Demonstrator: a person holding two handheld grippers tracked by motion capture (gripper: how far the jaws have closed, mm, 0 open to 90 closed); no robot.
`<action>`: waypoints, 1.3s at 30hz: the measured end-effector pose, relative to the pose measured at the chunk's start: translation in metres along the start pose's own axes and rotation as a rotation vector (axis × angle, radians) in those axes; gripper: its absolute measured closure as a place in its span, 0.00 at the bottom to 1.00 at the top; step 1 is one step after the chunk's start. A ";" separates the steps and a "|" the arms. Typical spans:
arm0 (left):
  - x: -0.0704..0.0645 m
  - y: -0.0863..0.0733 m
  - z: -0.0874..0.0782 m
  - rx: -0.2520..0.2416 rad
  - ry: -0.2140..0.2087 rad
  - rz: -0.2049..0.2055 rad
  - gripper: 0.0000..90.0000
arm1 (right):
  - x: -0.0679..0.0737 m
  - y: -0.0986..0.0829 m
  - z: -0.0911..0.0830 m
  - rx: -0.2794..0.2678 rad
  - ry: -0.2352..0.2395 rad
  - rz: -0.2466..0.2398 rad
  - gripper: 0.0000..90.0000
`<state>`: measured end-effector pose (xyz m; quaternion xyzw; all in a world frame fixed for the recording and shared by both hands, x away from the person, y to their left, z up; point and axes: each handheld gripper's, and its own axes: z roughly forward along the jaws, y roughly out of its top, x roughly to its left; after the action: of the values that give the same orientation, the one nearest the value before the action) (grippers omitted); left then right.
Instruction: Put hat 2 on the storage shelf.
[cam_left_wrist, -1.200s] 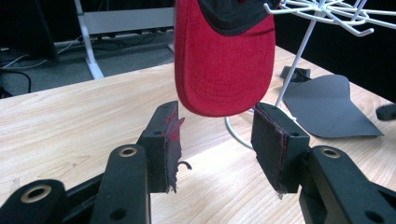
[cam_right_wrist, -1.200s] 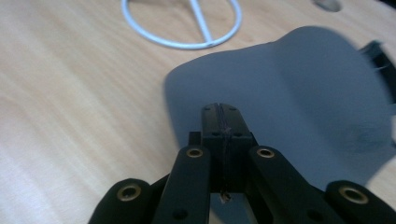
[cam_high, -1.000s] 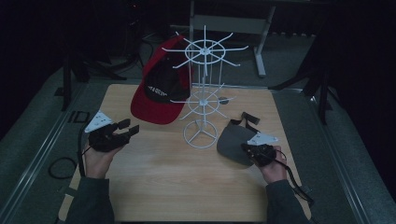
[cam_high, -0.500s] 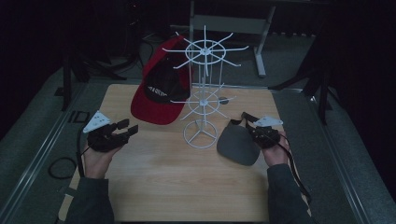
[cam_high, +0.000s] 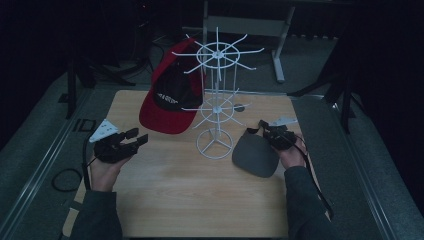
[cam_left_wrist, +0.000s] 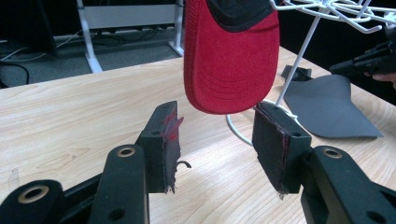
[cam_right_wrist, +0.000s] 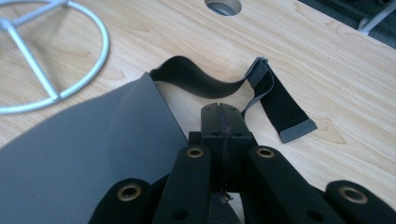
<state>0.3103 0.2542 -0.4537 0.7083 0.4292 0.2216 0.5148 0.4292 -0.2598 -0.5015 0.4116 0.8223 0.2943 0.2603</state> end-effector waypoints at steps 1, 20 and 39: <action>0.000 0.000 0.000 0.000 0.000 -0.001 0.57 | 0.002 -0.002 -0.001 -0.004 0.020 0.003 1.00; -0.001 -0.001 0.001 0.001 0.001 -0.010 0.57 | 0.042 -0.030 -0.025 -0.014 0.163 -0.070 1.00; 0.003 -0.001 -0.003 -0.013 0.009 -0.025 0.57 | 0.012 -0.008 -0.004 -0.031 0.078 -0.049 0.88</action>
<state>0.3089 0.2582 -0.4541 0.6986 0.4390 0.2209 0.5201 0.4161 -0.2545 -0.5062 0.3754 0.8371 0.3163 0.2413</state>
